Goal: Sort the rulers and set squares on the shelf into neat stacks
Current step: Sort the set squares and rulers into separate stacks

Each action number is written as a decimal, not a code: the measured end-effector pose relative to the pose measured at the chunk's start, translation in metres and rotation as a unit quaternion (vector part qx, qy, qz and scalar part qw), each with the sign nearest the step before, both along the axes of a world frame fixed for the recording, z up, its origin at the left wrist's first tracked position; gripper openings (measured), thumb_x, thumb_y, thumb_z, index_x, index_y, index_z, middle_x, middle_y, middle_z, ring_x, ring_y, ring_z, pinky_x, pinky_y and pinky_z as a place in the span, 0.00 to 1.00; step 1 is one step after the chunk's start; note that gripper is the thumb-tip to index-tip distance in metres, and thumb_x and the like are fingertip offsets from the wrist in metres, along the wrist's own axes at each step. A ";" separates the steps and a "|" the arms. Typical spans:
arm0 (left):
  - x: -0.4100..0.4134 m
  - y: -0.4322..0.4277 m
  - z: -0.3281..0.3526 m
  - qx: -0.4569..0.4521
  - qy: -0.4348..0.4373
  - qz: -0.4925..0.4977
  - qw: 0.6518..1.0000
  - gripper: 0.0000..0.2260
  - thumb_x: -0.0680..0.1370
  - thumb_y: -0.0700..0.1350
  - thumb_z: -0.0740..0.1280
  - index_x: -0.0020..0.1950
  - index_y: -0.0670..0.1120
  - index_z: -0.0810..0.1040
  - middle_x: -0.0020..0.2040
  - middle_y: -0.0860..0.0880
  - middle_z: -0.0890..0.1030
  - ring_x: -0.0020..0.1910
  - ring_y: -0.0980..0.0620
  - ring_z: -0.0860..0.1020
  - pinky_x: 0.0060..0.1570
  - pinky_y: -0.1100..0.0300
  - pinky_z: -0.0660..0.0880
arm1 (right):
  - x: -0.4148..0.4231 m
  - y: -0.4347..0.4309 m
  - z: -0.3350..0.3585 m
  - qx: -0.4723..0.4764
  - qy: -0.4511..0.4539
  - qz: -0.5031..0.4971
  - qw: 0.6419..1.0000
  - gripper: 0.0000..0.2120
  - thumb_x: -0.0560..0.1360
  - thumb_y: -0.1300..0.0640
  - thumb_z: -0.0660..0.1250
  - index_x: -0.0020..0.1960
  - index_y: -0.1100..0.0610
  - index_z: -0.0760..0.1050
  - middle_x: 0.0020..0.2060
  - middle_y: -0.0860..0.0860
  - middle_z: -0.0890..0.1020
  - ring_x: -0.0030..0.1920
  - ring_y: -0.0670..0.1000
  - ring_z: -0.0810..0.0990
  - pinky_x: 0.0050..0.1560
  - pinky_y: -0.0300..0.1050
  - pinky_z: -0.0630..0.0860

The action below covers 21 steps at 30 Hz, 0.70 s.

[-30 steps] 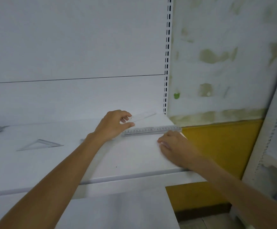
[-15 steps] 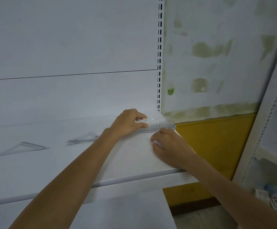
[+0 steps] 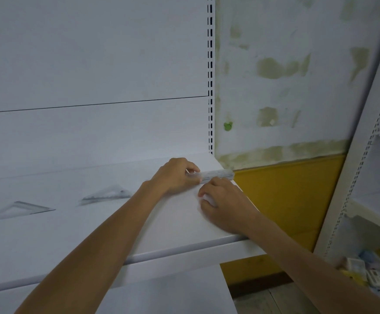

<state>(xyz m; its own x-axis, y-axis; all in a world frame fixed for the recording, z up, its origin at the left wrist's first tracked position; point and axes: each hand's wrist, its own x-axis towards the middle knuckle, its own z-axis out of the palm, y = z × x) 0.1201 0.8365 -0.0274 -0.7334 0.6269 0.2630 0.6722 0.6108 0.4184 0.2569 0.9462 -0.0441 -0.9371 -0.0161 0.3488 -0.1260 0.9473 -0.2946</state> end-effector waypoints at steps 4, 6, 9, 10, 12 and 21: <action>0.000 0.000 -0.002 -0.011 0.003 0.006 1.000 0.14 0.71 0.52 0.68 0.56 0.53 0.79 0.49 0.56 0.76 0.49 0.56 0.75 0.53 0.57 0.73 | 0.000 0.002 -0.001 0.004 -0.002 0.003 1.000 0.14 0.78 0.53 0.56 0.60 0.55 0.73 0.59 0.51 0.74 0.58 0.52 0.70 0.59 0.45 0.67; 0.001 -0.001 -0.001 -0.016 0.002 0.011 1.000 0.16 0.71 0.53 0.69 0.59 0.53 0.77 0.52 0.55 0.76 0.52 0.55 0.75 0.54 0.57 0.72 | -0.001 0.003 -0.001 0.003 -0.003 0.004 1.000 0.14 0.78 0.53 0.56 0.60 0.54 0.73 0.59 0.51 0.74 0.59 0.52 0.70 0.59 0.45 0.67; 0.005 -0.010 0.003 0.000 0.012 0.024 1.000 0.18 0.72 0.52 0.68 0.61 0.51 0.76 0.56 0.53 0.77 0.54 0.55 0.75 0.55 0.58 0.71 | 0.000 0.004 -0.001 0.004 0.000 0.008 1.000 0.14 0.78 0.53 0.56 0.60 0.54 0.74 0.59 0.50 0.74 0.59 0.51 0.70 0.58 0.43 0.67; 0.007 -0.016 0.004 0.005 0.029 0.030 0.999 0.17 0.73 0.52 0.68 0.61 0.51 0.76 0.57 0.52 0.78 0.54 0.55 0.75 0.55 0.59 0.71 | 0.000 0.004 -0.001 0.005 0.003 0.008 1.000 0.14 0.78 0.53 0.56 0.60 0.54 0.74 0.59 0.50 0.75 0.58 0.50 0.71 0.56 0.41 0.67; 0.012 -0.033 0.007 0.007 0.079 0.047 0.996 0.15 0.74 0.51 0.67 0.60 0.51 0.77 0.56 0.52 0.79 0.54 0.55 0.75 0.51 0.61 0.68 | 0.001 0.002 0.000 -0.004 0.015 0.008 1.000 0.14 0.78 0.54 0.57 0.60 0.54 0.75 0.59 0.50 0.76 0.58 0.49 0.73 0.56 0.38 0.67; 0.048 -0.214 0.034 0.032 0.133 0.204 0.969 0.11 0.75 0.50 0.66 0.57 0.52 0.79 0.52 0.53 0.80 0.47 0.56 0.76 0.51 0.58 0.72 | -0.055 -0.118 0.049 -0.112 0.105 0.132 0.979 0.14 0.75 0.60 0.63 0.60 0.57 0.75 0.52 0.52 0.80 0.52 0.50 0.77 0.55 0.45 0.72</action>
<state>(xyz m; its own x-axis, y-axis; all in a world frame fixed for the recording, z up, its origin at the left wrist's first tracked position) 0.1677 0.6227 0.0071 -0.8180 0.2747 0.5055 0.4692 0.8269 0.3099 0.2019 0.8284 0.0050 -0.8175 -0.1491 0.5562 -0.4379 0.7882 -0.4323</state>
